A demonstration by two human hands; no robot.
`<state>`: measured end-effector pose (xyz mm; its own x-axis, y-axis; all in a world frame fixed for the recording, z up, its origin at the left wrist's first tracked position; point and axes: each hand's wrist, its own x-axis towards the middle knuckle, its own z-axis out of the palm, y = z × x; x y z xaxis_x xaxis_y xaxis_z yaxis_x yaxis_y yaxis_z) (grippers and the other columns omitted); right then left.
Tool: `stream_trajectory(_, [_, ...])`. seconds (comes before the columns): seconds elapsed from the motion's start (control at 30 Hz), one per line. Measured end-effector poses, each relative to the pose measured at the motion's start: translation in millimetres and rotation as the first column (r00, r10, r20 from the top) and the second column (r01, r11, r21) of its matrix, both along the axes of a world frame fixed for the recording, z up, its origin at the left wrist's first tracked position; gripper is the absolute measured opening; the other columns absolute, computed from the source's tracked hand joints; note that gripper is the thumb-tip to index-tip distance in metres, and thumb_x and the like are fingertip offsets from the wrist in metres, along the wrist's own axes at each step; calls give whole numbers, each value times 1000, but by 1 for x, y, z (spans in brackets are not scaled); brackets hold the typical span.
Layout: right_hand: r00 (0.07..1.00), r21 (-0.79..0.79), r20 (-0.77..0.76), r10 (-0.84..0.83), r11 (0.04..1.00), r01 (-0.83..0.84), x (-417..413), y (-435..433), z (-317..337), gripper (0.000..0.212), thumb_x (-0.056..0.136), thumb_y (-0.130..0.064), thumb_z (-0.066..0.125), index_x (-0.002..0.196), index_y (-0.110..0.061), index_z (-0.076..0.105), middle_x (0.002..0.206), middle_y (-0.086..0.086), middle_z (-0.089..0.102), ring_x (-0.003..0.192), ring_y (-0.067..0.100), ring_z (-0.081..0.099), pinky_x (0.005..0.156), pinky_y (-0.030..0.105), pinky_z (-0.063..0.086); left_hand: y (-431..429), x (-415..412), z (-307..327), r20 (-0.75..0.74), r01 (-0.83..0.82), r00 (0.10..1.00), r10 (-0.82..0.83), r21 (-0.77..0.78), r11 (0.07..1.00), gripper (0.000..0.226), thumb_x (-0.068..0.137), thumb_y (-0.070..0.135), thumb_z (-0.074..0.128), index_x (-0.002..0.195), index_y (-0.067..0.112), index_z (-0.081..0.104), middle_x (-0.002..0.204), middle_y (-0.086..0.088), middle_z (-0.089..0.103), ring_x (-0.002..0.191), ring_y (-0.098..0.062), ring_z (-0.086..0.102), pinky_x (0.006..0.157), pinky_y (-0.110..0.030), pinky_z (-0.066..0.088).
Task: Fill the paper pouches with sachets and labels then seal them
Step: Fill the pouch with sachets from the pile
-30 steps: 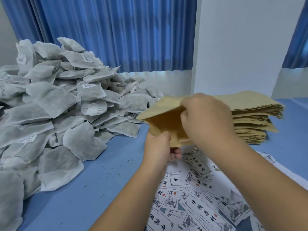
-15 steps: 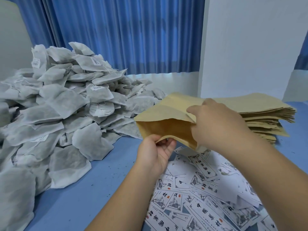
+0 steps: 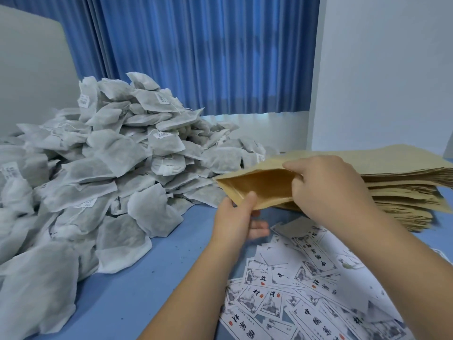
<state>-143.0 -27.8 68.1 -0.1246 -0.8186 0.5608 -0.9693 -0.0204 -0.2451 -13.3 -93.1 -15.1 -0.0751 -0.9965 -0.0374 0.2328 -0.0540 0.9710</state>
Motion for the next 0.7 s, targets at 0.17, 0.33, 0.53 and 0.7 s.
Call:
stream_trajectory(0.17, [1000,94,8,-1,996,0,-1,-3,-4,32,81,-10,49,101,-22,70,102,8,68,91,34,59,79,39,53,-7,21,2,460,-112,859,225,-260,959,87,80,60,63,149,26,21,123,-4,58,111,-20,60,91,-40,51])
stream_trajectory(0.33, [1000,106,18,5,994,-7,-3,-7,-7,31,82,-10,48,101,-22,69,99,5,67,88,31,60,77,39,54,-37,76,40,651,-16,199,733,-745,667,66,78,56,67,132,22,48,130,-7,41,116,-26,47,88,-37,42])
stream_trajectory(0.53, [1000,120,-15,1,993,1,-2,-10,-11,31,81,-12,47,104,-21,66,98,3,67,88,29,60,75,38,54,-91,125,84,639,174,-602,480,-482,859,88,79,56,64,146,33,11,150,-10,15,133,-38,29,97,-47,35])
stream_trajectory(0.7, [1000,104,-27,-4,995,6,-4,-11,-11,32,80,-11,46,105,-18,65,96,3,68,85,28,61,71,37,55,-107,133,102,768,150,-467,437,-418,896,44,86,34,58,127,28,42,120,-8,38,104,-33,54,72,-37,37])
